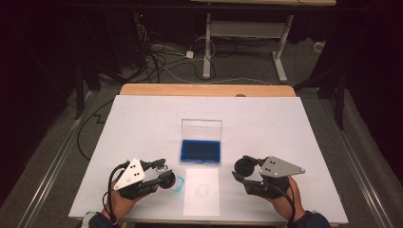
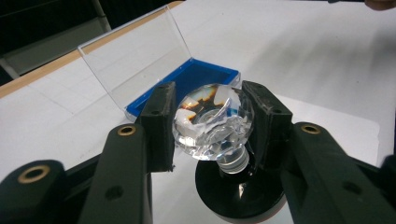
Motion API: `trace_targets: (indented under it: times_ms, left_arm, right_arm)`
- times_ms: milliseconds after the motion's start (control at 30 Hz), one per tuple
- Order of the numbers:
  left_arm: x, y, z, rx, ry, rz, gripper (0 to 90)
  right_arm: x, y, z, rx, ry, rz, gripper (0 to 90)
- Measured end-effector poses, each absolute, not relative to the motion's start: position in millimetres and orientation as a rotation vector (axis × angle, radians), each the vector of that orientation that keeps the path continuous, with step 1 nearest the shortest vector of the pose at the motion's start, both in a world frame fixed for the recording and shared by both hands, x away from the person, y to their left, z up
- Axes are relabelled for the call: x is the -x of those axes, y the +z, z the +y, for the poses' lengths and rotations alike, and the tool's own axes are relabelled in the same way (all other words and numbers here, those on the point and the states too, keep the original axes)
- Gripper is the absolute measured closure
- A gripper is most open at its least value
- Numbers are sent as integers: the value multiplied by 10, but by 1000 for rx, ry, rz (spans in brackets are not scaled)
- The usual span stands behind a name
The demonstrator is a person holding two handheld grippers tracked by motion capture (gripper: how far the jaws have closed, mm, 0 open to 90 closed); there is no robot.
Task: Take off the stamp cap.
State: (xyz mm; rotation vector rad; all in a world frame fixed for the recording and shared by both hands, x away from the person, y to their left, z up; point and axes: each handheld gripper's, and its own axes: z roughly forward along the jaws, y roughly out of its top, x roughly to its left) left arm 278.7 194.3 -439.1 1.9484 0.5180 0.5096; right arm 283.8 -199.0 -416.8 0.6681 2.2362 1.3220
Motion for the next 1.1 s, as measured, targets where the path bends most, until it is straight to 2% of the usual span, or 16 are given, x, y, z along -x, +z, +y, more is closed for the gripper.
trace_targets:
  times_ms: [1100]
  left_arm:
    - [-3165,-4215,1677,-1899,513,491,554]
  right_arm:
    - [-2854,-4189,-1995,-677,1322,2250,387]
